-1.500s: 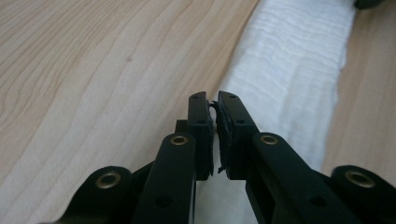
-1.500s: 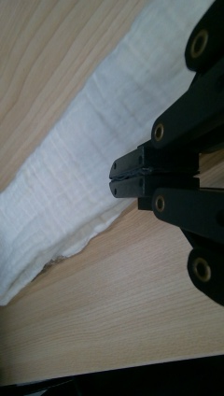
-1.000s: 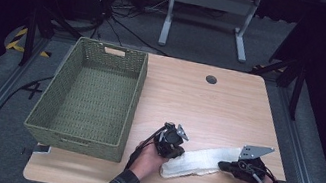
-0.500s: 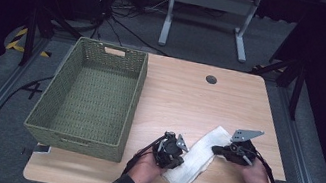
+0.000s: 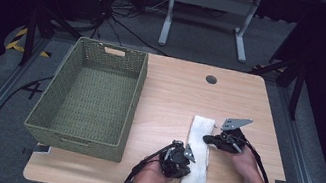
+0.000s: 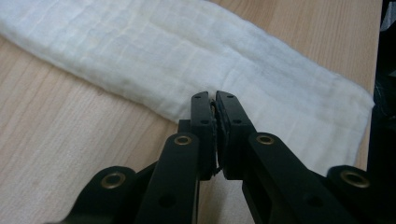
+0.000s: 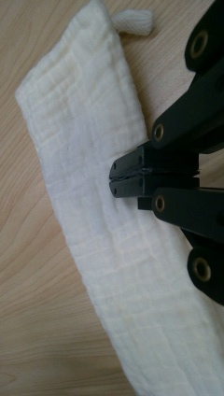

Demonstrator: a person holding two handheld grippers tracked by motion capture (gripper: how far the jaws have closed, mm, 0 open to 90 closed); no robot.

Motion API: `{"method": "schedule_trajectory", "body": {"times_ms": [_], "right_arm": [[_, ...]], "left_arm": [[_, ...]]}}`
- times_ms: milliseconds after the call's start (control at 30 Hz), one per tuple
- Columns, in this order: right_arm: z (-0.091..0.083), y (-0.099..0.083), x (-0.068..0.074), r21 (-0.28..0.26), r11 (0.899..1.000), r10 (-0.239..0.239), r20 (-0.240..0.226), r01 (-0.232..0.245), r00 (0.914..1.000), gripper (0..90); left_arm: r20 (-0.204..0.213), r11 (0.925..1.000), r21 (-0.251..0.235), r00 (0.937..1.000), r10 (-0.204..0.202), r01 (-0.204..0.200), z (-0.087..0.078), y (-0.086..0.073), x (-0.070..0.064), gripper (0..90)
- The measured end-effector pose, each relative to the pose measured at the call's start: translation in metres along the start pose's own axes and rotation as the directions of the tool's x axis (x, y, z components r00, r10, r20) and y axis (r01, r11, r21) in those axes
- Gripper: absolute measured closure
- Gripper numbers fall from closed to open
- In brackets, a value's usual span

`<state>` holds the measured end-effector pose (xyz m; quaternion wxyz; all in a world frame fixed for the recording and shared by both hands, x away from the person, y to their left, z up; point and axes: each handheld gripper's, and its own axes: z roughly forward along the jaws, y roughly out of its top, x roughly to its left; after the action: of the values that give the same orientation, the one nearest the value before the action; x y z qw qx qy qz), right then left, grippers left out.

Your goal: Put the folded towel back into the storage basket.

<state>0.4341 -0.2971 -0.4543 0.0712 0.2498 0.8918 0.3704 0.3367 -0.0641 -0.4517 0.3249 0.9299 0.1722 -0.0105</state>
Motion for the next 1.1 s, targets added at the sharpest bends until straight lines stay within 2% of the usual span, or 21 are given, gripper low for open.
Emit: {"method": "schedule_trajectory", "body": {"times_ms": [67, 233, 433, 533, 700, 733, 867, 1033, 1100], "right_arm": [[0.002, 0.002, 0.0, 0.001, 1.0, -0.003, 0.001, 0.003, 1.0, 89.9], [0.002, 0.002, 0.0, -0.002, 1.0, -0.003, -0.006, 0.003, 1.0, 89.9], [-0.001, 0.001, 0.001, -0.014, 1.0, 0.0, -0.017, 0.0, 0.9999, 89.7], [-0.006, 0.002, 0.002, -0.027, 1.0, 0.001, -0.025, -0.001, 0.9997, 88.0], [-0.011, 0.001, 0.003, -0.044, 0.999, -0.002, -0.043, 0.0, 0.9991, 81.5], [-0.015, 0.001, 0.004, -0.047, 0.999, -0.006, -0.056, 0.004, 0.9984, 77.7], [-0.018, -0.003, 0.008, -0.05, 0.999, -0.015, -0.067, 0.012, 0.9976, 72.4], [-0.027, -0.007, 0.017, -0.056, 0.998, -0.023, -0.104, 0.017, 0.9943, 65.3], [-0.029, -0.006, 0.02, -0.055, 0.998, -0.03, -0.104, 0.025, 0.9941, 63.7]], "left_arm": [[0.001, 1.0, 0.009, 1.0, -0.001, 0.001, 0.001, 0.001, -0.002, 86.3], [0.015, 0.9996, 0.004, 0.9995, 0.027, -0.027, 0.004, 0.004, -0.006, 86.3], [0.028, 0.9998, -0.013, 0.9996, 0.012, -0.011, 0.001, 0.003, -0.002, 86.3], [0.018, 0.9994, -0.036, 0.9998, 0.003, -0.002, -0.002, 0.002, 0.001, 85.1], [0.009, 0.9992, -0.038, 0.9999, 0.007, -0.006, -0.006, 0.0, 0.007, 78.6], [0.005, 0.9992, -0.041, 1.0, 0.006, -0.006, -0.008, 0.0, 0.008, 74.2], [0.0, 0.9986, -0.053, 1.0, 0.001, -0.001, -0.013, -0.003, 0.013, 66.5], [-0.006, 0.9982, -0.06, 1.0, 0.006, -0.006, -0.013, -0.005, 0.018, 57.7], [-0.008, 0.9984, -0.056, 0.9999, 0.007, -0.007, -0.014, -0.006, 0.02, 55.3]]}}
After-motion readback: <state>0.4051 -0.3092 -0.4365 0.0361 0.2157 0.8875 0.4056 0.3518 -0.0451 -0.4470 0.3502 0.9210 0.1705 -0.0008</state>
